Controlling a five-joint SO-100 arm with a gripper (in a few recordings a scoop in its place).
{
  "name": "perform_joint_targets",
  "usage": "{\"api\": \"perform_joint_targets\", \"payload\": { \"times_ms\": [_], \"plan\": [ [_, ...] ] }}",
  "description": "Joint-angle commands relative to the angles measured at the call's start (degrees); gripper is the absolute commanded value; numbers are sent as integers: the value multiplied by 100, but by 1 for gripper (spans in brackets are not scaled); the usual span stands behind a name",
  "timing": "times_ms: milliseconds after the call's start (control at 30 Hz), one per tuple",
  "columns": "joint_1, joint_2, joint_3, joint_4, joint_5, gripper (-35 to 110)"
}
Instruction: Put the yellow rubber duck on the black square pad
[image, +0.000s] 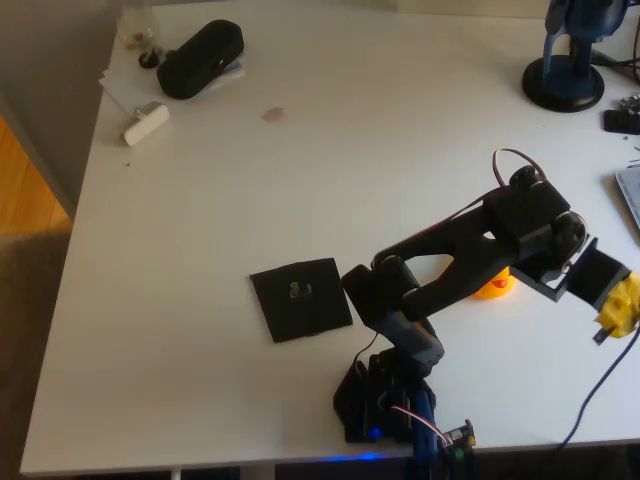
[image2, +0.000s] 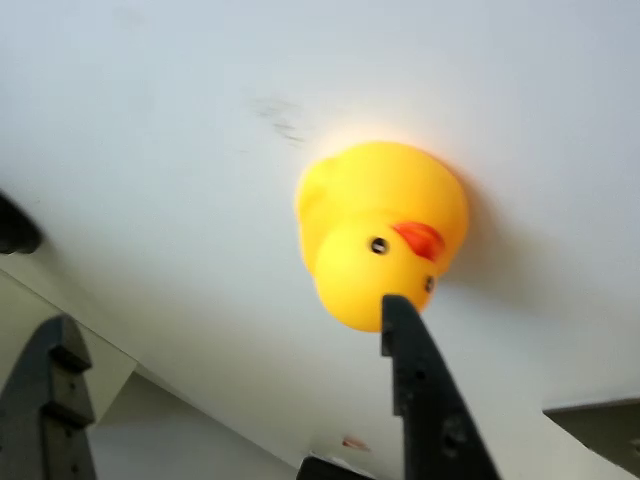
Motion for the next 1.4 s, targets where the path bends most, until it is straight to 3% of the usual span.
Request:
{"api": "perform_joint_targets", "payload": {
  "times_ms": [0, 567, 933, 1367],
  "plan": [
    [246, 0, -26, -132, -88, 34],
    [229, -756, -26, -105, -62, 34],
    [-677, -686, 325, -79, -35, 34],
    [-923, -677, 255, -132, -44, 34]
  ]
}}
